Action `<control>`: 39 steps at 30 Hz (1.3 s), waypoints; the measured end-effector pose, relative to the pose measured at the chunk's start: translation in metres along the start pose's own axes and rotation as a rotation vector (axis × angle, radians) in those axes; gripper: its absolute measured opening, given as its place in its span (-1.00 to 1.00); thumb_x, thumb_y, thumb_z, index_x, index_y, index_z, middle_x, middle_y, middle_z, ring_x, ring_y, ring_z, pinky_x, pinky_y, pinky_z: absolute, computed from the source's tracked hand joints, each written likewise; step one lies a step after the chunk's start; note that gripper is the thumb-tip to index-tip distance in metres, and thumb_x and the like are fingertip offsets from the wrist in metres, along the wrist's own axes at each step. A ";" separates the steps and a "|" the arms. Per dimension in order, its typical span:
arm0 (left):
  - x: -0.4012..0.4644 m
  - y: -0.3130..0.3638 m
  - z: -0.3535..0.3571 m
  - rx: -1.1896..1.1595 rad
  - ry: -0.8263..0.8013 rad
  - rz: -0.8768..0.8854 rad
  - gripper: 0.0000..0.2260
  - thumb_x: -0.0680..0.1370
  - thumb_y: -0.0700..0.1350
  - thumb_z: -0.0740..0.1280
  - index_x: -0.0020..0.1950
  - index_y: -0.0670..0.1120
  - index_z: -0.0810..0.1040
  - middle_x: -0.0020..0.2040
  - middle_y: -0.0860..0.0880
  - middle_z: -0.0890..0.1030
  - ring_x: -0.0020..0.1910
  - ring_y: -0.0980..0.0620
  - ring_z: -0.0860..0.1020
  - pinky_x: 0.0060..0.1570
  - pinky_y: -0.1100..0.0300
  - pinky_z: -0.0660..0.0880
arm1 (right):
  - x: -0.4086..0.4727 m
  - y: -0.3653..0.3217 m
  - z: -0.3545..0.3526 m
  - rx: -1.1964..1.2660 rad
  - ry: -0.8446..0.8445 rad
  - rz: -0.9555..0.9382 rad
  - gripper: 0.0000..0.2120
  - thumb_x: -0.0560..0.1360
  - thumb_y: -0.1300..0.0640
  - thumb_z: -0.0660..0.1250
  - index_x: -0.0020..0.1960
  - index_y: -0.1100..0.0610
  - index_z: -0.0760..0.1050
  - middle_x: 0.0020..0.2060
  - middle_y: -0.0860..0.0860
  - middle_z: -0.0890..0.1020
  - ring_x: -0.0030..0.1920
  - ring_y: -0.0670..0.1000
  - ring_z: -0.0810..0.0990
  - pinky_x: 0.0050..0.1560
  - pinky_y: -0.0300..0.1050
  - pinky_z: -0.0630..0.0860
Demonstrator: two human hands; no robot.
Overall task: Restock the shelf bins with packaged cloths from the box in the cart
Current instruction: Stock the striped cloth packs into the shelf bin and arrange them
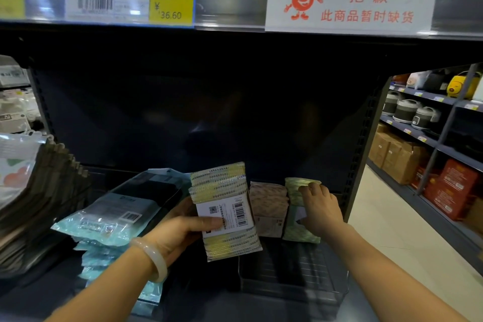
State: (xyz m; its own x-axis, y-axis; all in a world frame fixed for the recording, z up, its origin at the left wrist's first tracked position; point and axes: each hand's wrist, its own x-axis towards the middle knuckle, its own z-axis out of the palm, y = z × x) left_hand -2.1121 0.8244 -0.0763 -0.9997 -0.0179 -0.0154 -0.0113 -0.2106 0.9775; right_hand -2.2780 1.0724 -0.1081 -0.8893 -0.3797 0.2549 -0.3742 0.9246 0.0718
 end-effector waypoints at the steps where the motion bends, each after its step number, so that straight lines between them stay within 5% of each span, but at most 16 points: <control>1: 0.000 0.000 0.000 0.005 -0.003 0.000 -0.11 -0.13 -0.09 0.68 0.18 -0.11 0.52 0.05 -0.17 0.68 0.03 -0.15 0.65 -0.05 0.05 0.60 | 0.000 0.000 0.001 0.002 0.006 0.001 -0.30 0.42 -0.06 0.41 0.44 0.10 0.19 0.37 0.07 0.30 0.37 0.12 0.28 0.30 -0.05 0.31; 7: 0.002 0.000 -0.002 -0.001 -0.001 0.014 -0.29 0.04 -0.19 0.54 0.20 -0.12 0.51 0.06 -0.16 0.68 0.04 -0.14 0.65 0.02 0.02 0.56 | -0.005 -0.008 0.007 0.041 0.052 0.024 -0.12 0.36 -0.11 0.45 0.52 0.12 0.07 0.50 0.17 0.10 0.52 0.23 0.00 0.48 0.10 0.02; 11: 0.003 -0.001 -0.001 0.007 -0.016 0.006 -0.23 -0.03 -0.18 0.60 0.18 -0.12 0.52 0.05 -0.16 0.68 0.03 -0.13 0.66 -0.04 0.07 0.60 | 0.002 -0.020 0.022 0.074 0.167 -0.130 0.18 -0.23 -0.28 0.60 0.30 0.13 0.34 0.18 0.19 0.58 0.23 0.30 0.54 0.09 0.33 0.49; 15: 0.003 -0.002 -0.003 0.006 -0.021 -0.005 -0.11 -0.09 -0.11 0.67 0.22 -0.16 0.49 0.07 -0.19 0.67 0.05 -0.16 0.65 -0.06 0.07 0.61 | 0.009 -0.036 0.026 0.082 0.215 -0.183 -0.09 -0.40 -0.13 0.62 -0.06 0.15 0.63 -0.16 0.09 0.69 -0.10 0.14 0.70 -0.08 0.18 0.58; 20: 0.001 -0.005 -0.008 0.000 -0.014 -0.007 -0.21 0.01 -0.18 0.59 0.23 -0.15 0.49 0.07 -0.19 0.67 0.05 -0.16 0.65 -0.07 0.08 0.62 | 0.006 -0.039 0.033 0.184 0.369 -0.294 -0.42 -0.23 0.13 0.61 -0.23 0.16 0.56 -0.28 0.05 0.62 -0.31 0.08 0.61 -0.20 -0.18 0.52; 25: 0.001 -0.006 -0.010 -0.016 0.003 -0.011 -0.17 -0.03 -0.18 0.61 0.23 -0.14 0.50 0.07 -0.19 0.67 0.05 -0.16 0.65 -0.08 0.08 0.62 | -0.001 -0.028 0.042 0.297 0.463 -0.373 -0.51 -0.06 0.23 0.56 -0.17 0.22 0.49 -0.18 0.14 0.59 -0.24 0.15 0.55 -0.23 -0.08 0.48; 30: 0.000 -0.005 -0.008 -0.029 -0.009 -0.008 -0.07 -0.15 -0.08 0.68 0.21 -0.13 0.51 0.07 -0.20 0.67 0.03 -0.17 0.65 -0.12 0.09 0.63 | -0.009 -0.030 0.046 0.318 0.515 -0.407 -0.37 -0.02 0.21 0.60 -0.08 0.14 0.32 -0.12 0.16 0.59 -0.16 0.14 0.55 -0.14 -0.10 0.46; 34: -0.001 -0.004 -0.006 -0.035 -0.028 -0.003 -0.33 0.10 -0.27 0.55 0.21 -0.14 0.50 0.04 -0.19 0.68 -0.01 -0.14 0.67 -0.17 0.13 0.63 | -0.009 -0.028 0.047 0.343 0.544 -0.421 -0.39 0.01 0.25 0.58 -0.07 0.13 0.32 -0.11 0.15 0.59 -0.14 0.11 0.51 -0.14 -0.09 0.48; 39: -0.001 -0.005 -0.006 -0.032 -0.001 0.005 -0.37 0.12 -0.28 0.52 0.18 -0.12 0.51 0.02 -0.16 0.69 0.00 -0.12 0.67 -0.13 0.12 0.62 | -0.005 -0.029 0.052 0.340 0.551 -0.399 -0.44 0.05 0.25 0.57 0.00 0.20 0.44 -0.01 0.19 0.59 -0.05 0.19 0.57 -0.04 -0.01 0.52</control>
State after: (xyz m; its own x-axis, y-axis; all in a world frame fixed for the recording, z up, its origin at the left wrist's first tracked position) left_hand -2.1110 0.8199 -0.0822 -0.9998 -0.0176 -0.0100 -0.0054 -0.2421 0.9702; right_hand -2.2761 1.0460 -0.1612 -0.4431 -0.5299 0.7231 -0.7795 0.6262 -0.0188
